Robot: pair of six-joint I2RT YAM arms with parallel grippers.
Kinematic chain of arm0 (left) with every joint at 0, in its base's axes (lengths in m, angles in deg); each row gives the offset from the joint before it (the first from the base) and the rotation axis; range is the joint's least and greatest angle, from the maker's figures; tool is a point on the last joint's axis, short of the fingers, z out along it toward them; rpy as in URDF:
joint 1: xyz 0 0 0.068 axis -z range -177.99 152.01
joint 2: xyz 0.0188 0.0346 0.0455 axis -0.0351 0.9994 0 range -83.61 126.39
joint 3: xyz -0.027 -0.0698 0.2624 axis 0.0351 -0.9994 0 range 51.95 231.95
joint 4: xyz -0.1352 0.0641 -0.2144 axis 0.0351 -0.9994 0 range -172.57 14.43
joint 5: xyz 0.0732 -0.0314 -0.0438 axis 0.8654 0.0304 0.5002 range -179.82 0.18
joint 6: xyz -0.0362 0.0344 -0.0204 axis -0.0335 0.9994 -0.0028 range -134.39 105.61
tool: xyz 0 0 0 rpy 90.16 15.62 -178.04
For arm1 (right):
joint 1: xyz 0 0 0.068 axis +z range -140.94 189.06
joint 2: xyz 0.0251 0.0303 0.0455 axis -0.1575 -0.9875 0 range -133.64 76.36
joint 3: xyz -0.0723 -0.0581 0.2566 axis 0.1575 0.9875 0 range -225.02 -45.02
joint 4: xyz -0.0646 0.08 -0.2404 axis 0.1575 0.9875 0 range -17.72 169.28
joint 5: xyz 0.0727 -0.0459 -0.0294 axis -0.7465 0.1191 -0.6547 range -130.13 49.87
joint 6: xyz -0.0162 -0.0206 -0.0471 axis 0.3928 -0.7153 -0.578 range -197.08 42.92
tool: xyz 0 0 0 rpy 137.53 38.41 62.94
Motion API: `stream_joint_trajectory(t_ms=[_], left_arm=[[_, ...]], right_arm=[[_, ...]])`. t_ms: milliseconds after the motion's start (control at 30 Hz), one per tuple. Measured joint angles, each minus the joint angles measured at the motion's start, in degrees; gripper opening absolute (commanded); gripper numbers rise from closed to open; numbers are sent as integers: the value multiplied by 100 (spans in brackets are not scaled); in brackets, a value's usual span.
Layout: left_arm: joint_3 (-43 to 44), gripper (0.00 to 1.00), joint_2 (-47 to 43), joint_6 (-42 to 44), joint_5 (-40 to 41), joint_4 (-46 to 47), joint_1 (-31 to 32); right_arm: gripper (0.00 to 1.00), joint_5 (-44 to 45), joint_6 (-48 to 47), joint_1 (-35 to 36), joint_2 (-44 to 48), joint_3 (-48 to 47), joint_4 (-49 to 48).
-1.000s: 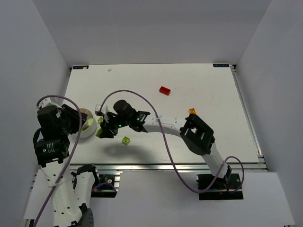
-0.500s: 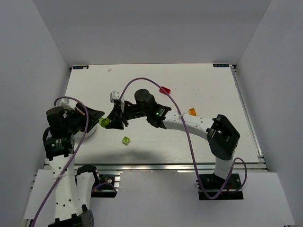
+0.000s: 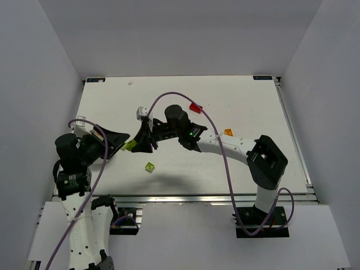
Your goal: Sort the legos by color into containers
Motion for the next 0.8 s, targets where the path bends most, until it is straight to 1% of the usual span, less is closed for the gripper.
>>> stream_joint_trajectory(t_ms=[300,567,800], left_arm=[[-90,67,37,256,-114,-350,0],[-216,67,107,317,-160,-387,0],[-326,64,105,313,-269,-361,0]], right_arm=[[0,-11,105,-50,4,-2,-15],[0,-31,195,-50,4,-2,-15],[0,-59,271,-44,4,-13,-15]])
